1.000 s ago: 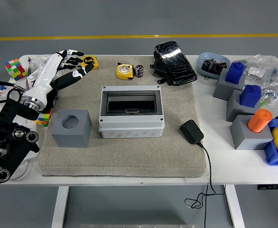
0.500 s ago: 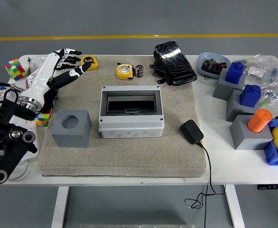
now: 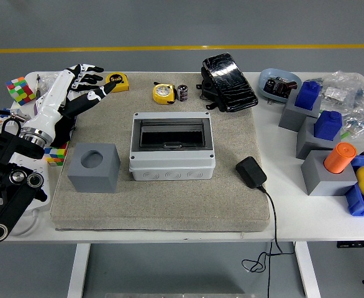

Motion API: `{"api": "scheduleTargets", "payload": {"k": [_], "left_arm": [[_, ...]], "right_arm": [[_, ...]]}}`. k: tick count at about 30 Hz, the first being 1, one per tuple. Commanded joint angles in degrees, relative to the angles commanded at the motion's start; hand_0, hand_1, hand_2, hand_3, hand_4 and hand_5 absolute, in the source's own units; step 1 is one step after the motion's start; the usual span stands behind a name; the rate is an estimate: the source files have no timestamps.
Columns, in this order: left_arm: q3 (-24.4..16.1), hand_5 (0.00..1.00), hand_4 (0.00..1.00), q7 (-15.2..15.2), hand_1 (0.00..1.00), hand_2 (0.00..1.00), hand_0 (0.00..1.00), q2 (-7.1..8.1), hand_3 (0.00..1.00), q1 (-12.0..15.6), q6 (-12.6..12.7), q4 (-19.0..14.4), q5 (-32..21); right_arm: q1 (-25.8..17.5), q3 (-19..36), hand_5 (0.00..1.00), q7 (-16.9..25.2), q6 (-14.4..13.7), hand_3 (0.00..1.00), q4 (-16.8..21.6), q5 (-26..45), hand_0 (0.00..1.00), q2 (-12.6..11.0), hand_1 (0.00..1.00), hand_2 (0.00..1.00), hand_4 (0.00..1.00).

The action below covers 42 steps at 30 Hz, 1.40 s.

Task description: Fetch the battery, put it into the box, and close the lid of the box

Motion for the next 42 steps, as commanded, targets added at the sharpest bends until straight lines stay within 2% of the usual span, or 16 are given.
{"api": "scheduleTargets", "payload": {"k": [14,19,22,25,31,42], "left_arm": [[-0.65,0.794,0.998,0.12,0.675,0.686,0.578,-0.04,0.716,0.06,-0.13,-0.36,0.14],[-0.74,0.794,0.998,0.10,0.675,0.686,0.578,0.23,0.716,-0.73,-0.11,-0.36,0.14],[0.73,0.796,0.998,0.13,0.675,0.686,0.578,1.13,0.715,-2.34,-0.14,-0.15,0.00],[1.65,0.796,0.998,0.16,0.675,0.686,0.578,1.58,0.715,-2.62,-0.21,-0.22,-0.18],[1.09,0.796,0.998,0.18,0.674,0.686,0.576,0.60,0.715,-1.08,-0.17,-0.53,-0.08],[0.28,0.797,0.998,0.27,0.674,0.686,0.576,0.45,0.715,-0.63,-0.25,-0.71,0.04]], "right_arm": [[0.32,-0.26,0.446,-0.15,0.02,0.543,-0.03,0.20,0.660,-0.25,0.631,0.630,0.936],[1.05,-0.66,0.446,-0.14,-0.08,0.543,-0.05,0.62,0.660,-0.29,0.631,0.630,0.936],[2.21,-2.63,0.447,-0.22,0.33,0.542,-0.09,1.67,0.659,-0.12,0.631,0.630,0.936],[2.35,-3.30,0.447,-0.34,0.33,0.542,-0.18,2.07,0.659,-0.44,0.631,0.630,0.936],[1.08,-2.23,0.447,-0.35,0.11,0.542,0.05,1.17,0.659,-0.83,0.631,0.630,0.936],[0.69,-1.61,0.447,-0.25,0.29,0.543,-0.06,0.85,0.660,-0.64,0.631,0.630,0.936]]}}
